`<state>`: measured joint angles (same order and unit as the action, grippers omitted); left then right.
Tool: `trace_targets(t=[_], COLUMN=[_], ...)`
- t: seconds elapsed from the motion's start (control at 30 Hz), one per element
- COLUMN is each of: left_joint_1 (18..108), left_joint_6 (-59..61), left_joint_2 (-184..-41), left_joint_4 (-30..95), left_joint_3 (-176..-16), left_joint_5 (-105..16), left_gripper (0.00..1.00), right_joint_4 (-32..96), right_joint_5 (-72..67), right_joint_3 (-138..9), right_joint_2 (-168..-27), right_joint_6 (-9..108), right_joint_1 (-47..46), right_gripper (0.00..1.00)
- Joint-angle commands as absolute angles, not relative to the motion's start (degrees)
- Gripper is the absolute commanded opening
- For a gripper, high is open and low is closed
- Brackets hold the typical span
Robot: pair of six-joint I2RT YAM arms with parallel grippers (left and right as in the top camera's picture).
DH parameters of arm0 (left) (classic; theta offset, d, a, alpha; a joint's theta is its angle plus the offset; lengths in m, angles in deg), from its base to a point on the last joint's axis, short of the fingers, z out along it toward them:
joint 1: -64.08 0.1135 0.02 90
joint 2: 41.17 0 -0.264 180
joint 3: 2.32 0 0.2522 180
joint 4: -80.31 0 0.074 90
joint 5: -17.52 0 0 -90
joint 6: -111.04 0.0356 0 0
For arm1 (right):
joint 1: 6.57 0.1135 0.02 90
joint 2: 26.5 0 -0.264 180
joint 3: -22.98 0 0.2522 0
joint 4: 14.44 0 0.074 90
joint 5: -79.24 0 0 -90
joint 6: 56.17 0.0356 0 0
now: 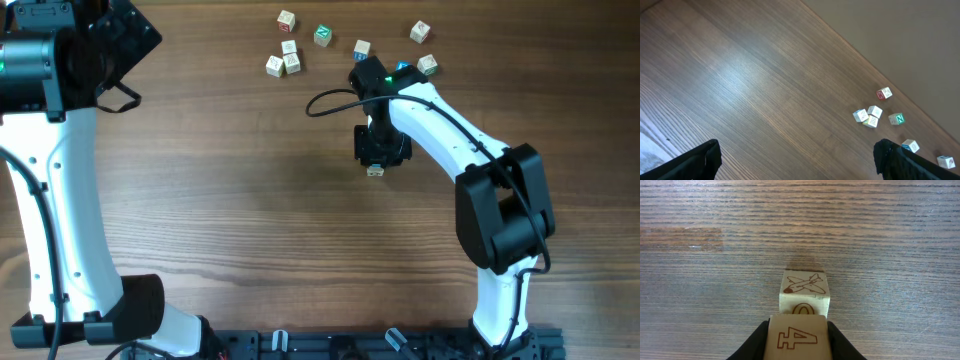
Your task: Form a tower
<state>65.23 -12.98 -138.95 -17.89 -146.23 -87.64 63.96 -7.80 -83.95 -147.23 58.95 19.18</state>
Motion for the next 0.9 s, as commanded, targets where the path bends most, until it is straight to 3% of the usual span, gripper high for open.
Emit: trace_targets(t=[0.0, 0.87], left_joint_1=[65.5, 65.5], left_joint_6=[-13.7, -13.8], left_joint_2=[-137.9, -137.9], left_joint_4=[-17.8, -17.8], left_joint_3=[-146.8, -146.8], left_joint_5=[-88.6, -88.6], left_gripper=[1.00, 1.00], right_joint_4=[63.3, 63.0], right_joint_5=[-8.4, -9.3], right_joint_3=[-85.0, -83.8], right_joint_2=[-145.3, -145.4], right_joint_6=[57.6, 56.3], right_joint_1=[19.3, 19.3], right_gripper=[0.19, 0.19])
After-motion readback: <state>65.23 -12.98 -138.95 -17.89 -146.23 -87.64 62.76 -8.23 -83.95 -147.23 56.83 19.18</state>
